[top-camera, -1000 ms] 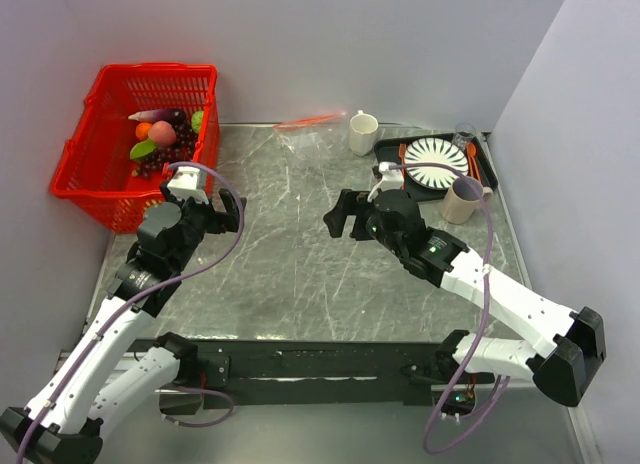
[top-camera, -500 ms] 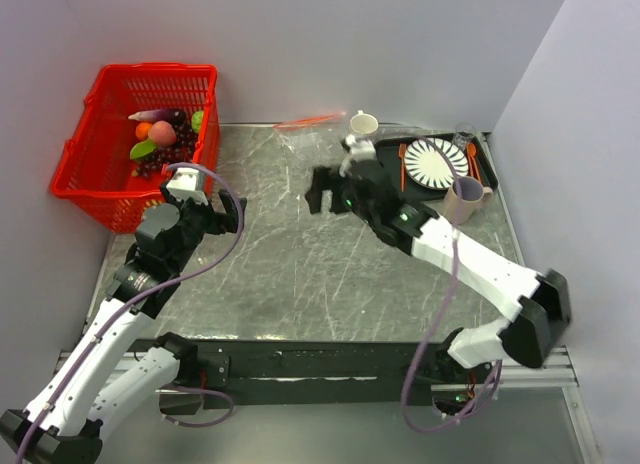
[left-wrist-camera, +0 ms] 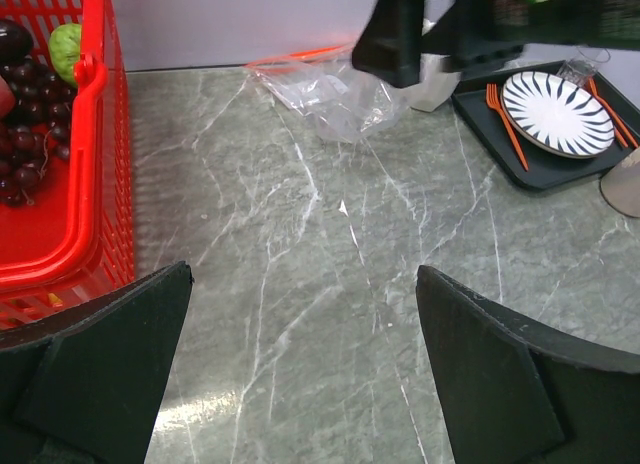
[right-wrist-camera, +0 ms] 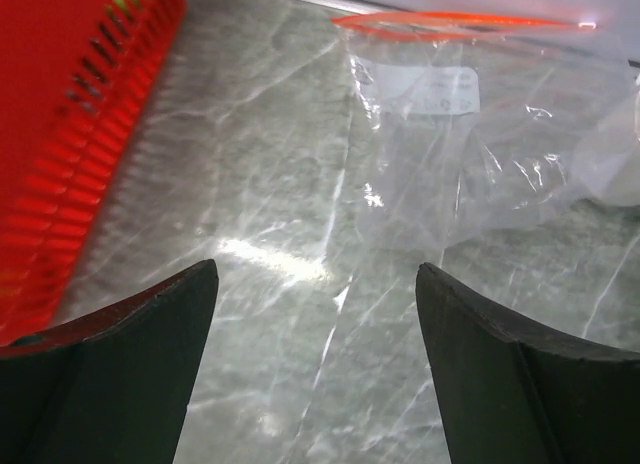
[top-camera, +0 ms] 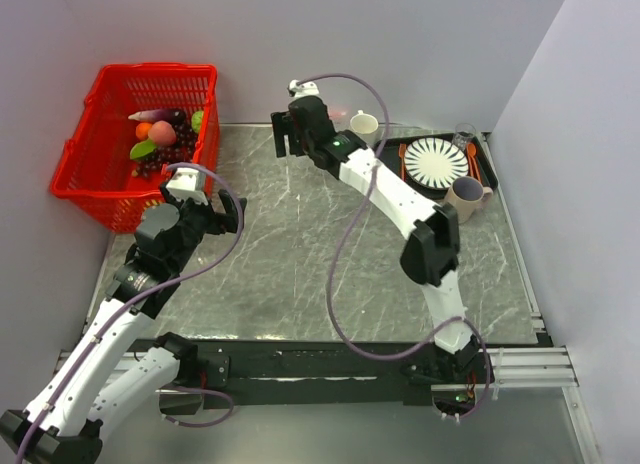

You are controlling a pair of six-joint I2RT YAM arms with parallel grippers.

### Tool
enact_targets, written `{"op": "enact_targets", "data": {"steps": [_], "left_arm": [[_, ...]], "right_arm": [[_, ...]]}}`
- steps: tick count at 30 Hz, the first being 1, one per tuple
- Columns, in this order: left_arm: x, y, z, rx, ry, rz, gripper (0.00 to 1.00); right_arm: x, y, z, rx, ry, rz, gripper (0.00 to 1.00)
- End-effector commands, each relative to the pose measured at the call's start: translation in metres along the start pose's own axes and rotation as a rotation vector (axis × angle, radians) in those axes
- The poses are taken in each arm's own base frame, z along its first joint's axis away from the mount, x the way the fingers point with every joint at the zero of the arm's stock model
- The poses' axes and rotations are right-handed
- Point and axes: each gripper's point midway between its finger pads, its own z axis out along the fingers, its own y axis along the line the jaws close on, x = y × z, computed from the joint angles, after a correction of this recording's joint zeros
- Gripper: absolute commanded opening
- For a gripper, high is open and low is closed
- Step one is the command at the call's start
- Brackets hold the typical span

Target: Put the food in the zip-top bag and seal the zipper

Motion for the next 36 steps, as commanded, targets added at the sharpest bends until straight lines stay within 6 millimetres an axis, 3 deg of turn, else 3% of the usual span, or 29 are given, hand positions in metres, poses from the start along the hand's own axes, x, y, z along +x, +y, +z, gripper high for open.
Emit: {"op": "enact_targets", "data": {"steps": [1,9,19,22,23,24,26,27,29,31,36], "left_arm": [[-0.010,-0.003,0.000,0.010,-0.020,0.001,0.99],[-0.009,0.002,0.001,-0.013,-0.019,0.007,0.99],[-0.008,0.002,0.002,-0.018,-0.014,0.011,0.99],[-0.008,0.001,0.002,-0.013,-0.015,0.010,0.99],[-0.009,0.002,0.002,-0.014,-0.018,0.009,0.99],[-0.009,0.002,0.001,-0.014,-0.018,0.008,0.99],[-0.009,0.001,0.000,-0.007,-0.018,0.007,0.99],[-0.011,0.000,0.000,-0.007,-0.023,0.007,0.99],[-0.009,0.000,0.000,-0.004,-0.018,0.006,0.99],[-0.009,-0.001,0.000,-0.002,-0.016,0.005,0.99],[-0.010,0.000,0.000,-0.004,-0.019,0.003,0.99]], "right_arm": [[-0.007,-0.027,0.018,0.082,0.008,-0.041,0.85],[0.018,-0.044,0.065,0.053,0.024,-0.036,0.81],[0.058,-0.041,0.101,0.025,0.074,-0.077,0.76],[0.070,-0.045,0.105,0.039,0.098,-0.092,0.69],[0.073,-0.046,0.105,0.041,0.108,-0.096,0.63],[0.077,-0.047,0.104,0.041,0.120,-0.099,0.46],[0.069,-0.043,0.093,0.025,0.115,-0.101,0.19],[0.076,-0.044,0.088,0.024,0.133,-0.102,0.04],[0.066,-0.035,0.075,-0.001,0.083,-0.088,0.00],[0.064,-0.031,0.049,-0.027,0.057,-0.074,0.00],[0.081,-0.016,-0.006,-0.112,0.103,-0.085,0.00]]}}
